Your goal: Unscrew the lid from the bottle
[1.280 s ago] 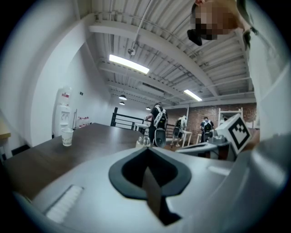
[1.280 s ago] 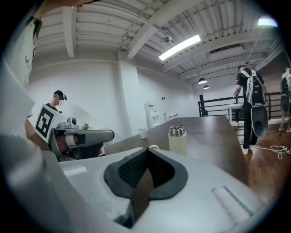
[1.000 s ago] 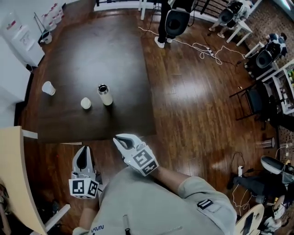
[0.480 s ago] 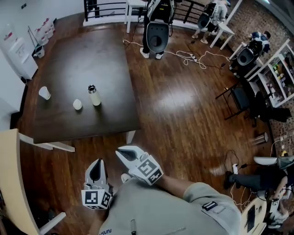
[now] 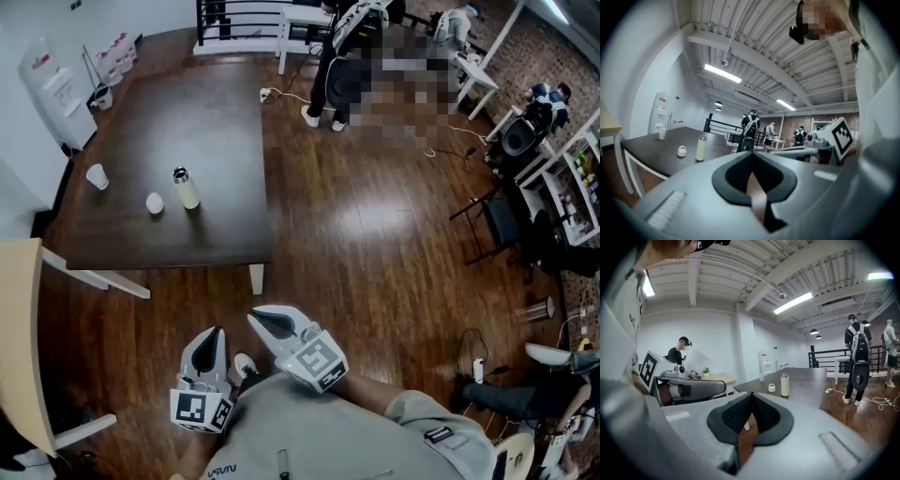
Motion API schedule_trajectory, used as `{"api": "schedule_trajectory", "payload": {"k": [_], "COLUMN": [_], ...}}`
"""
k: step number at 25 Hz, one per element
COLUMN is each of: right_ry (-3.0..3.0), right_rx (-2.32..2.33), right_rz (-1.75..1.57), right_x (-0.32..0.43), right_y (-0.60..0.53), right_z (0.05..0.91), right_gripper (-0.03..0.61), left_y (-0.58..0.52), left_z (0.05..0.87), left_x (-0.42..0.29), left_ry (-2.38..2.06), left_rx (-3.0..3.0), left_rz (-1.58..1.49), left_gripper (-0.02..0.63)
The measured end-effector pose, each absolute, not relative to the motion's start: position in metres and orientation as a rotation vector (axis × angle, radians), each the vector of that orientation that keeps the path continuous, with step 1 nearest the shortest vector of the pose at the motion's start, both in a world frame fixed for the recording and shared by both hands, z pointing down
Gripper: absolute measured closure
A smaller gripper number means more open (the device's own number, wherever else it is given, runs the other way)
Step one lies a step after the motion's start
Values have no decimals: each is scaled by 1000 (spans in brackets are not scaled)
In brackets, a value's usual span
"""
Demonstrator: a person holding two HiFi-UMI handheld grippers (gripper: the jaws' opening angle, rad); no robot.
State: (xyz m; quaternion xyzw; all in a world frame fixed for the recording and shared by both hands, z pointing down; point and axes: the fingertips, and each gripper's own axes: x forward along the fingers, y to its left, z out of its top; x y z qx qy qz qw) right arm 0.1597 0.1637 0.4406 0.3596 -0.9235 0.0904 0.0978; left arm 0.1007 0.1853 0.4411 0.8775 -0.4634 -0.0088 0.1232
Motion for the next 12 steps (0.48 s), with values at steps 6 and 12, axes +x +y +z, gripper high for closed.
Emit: {"api": "schedule_trajectory", "payload": {"k": [6, 12], "right_ry": [-2738, -2756], "right_rx": [1090, 1053], "right_rz": [247, 219], "right_x": [236, 290], "right_y": [201, 248], "right_z": [436, 436], "right_gripper": [578, 578], "left_y": [229, 274], "left_z": [437, 449], "left_x": [189, 237], "left_ry": [-1332, -1396], "left_rx": [2581, 2502], "left_rz": [-5, 12], "left_gripper": [611, 612]}}
